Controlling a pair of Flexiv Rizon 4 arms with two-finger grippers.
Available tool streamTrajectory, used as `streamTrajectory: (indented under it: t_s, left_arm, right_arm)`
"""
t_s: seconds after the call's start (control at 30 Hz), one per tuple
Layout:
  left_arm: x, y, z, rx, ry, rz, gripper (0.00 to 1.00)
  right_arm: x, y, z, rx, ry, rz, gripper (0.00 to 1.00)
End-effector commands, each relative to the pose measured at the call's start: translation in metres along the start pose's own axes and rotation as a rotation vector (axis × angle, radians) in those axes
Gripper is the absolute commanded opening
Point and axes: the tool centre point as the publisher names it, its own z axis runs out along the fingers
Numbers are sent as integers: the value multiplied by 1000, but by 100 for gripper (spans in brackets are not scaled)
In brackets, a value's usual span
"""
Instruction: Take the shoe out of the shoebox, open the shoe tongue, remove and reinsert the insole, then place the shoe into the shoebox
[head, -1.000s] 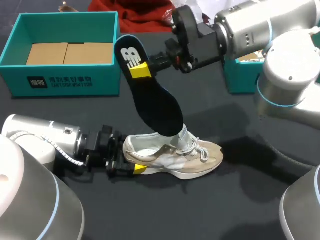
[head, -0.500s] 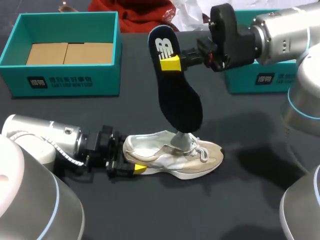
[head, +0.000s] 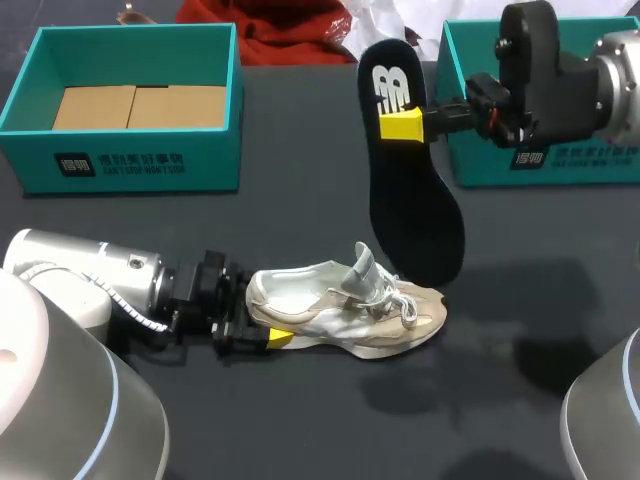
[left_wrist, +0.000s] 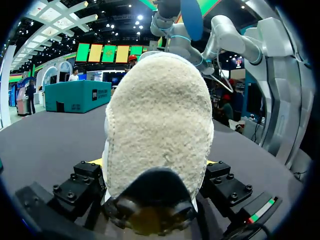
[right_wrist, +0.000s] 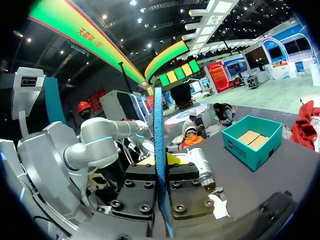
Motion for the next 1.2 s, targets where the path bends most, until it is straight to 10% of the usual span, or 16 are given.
streamTrajectory:
  t_s: [0.03, 1.2]
  left_arm:
    - [0, 4, -1, -1, -1, 0, 0]
    - [0, 4, -1, -1, -1, 0, 0]
  right_arm:
    - [6, -5, -2, -9, -15, -6, 0]
    - [37, -30, -22, -28, -18, 24, 0]
